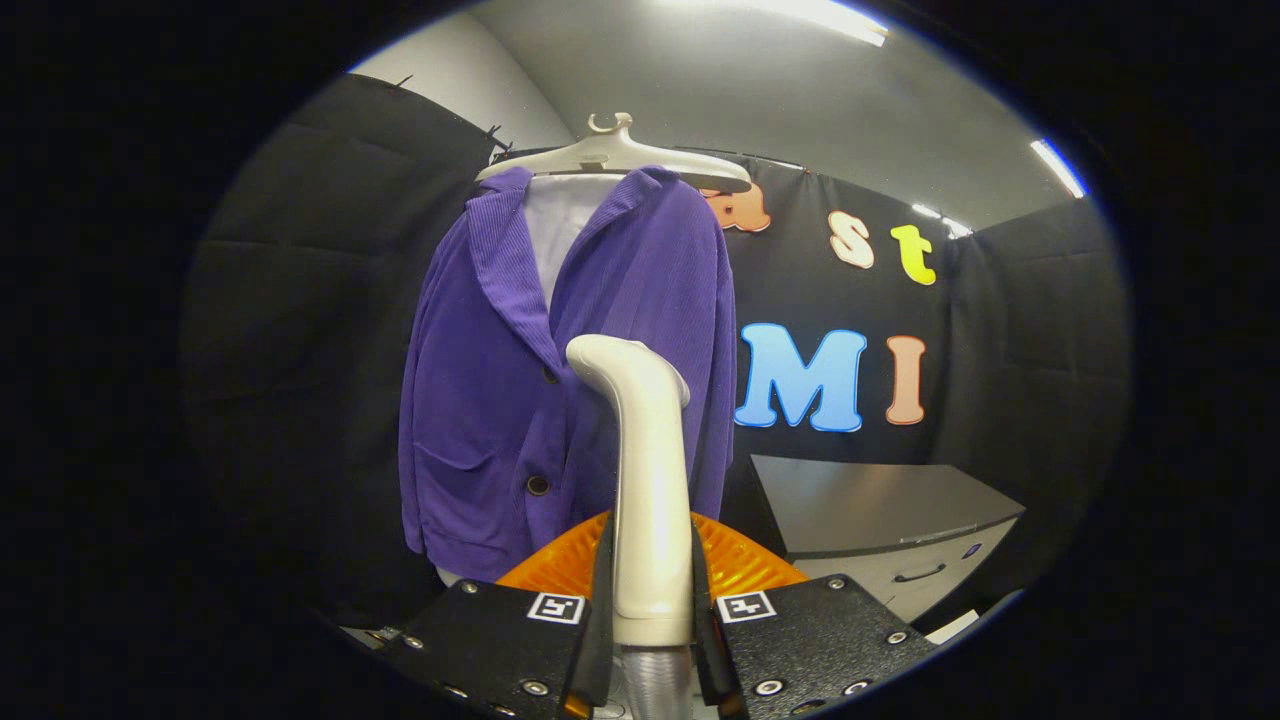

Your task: Iron the clothes twice with a garment steamer, once on the left side and once on the right side.

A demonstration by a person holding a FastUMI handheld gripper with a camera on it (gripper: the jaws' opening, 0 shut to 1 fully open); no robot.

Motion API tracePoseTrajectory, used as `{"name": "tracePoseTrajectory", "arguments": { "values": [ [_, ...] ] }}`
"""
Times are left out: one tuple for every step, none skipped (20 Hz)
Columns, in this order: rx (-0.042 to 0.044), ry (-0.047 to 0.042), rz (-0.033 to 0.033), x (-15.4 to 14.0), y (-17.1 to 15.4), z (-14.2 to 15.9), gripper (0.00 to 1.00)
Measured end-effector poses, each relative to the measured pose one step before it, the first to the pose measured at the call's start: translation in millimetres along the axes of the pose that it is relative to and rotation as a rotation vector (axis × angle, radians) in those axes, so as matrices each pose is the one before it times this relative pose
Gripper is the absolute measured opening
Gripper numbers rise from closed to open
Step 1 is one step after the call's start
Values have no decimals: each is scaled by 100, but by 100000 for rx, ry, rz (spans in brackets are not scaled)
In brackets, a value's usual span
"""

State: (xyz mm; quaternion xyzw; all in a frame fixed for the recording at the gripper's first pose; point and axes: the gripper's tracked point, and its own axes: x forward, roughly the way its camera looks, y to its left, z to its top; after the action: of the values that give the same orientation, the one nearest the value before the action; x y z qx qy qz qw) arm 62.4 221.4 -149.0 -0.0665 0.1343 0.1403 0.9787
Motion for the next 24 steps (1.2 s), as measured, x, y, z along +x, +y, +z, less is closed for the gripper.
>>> {"name": "tracePoseTrajectory", "arguments": {
  "values": [
    [-770, 1270, 630, -105, -40, -842, 34],
    [-434, 1655, 840, -197, 34, -769, 34],
    [-136, 2228, 1218, -117, 189, -996, 34],
    [2, 2570, 1366, -151, 114, -960, 33],
    [447, 2603, 1169, -59, 104, -1018, 34],
    [616, 2295, 734, -99, 35, -1093, 33],
    [-177, 1852, 162, -34, -69, -997, 34],
    [-543, 1361, -147, -51, -97, -804, 33],
    [-862, 1414, 27, 71, 83, -942, 34],
    [-176, 1134, 118, -50, -64, -646, 34],
    [419, 1737, 306, 68, -32, -937, 34],
    [427, 1616, 66, 61, -35, -647, 34],
    [183, 1334, -324, 163, -179, -682, 34],
    [191, 1004, -455, 86, -133, -397, 34],
    [1109, 710, -255, -74, -81, -410, 34],
    [-124, 1844, 197, 68, 72, -534, 34],
    [-510, 1544, 307, 202, 99, -509, 34],
    [-302, 1620, 521, 100, 97, -444, 34],
    [-169, 2456, 794, 143, 183, -797, 34],
    [30, 1023, 496, 118, 73, -458, 34],
    [140, 1113, 317, 13, 104, -369, 34],
    [16, 1485, 324, 10, 121, -508, 34],
    [-391, 1933, 475, 72, 108, -732, 34],
    [-771, 1692, 456, -41, 84, -664, 34]
  ]
}}
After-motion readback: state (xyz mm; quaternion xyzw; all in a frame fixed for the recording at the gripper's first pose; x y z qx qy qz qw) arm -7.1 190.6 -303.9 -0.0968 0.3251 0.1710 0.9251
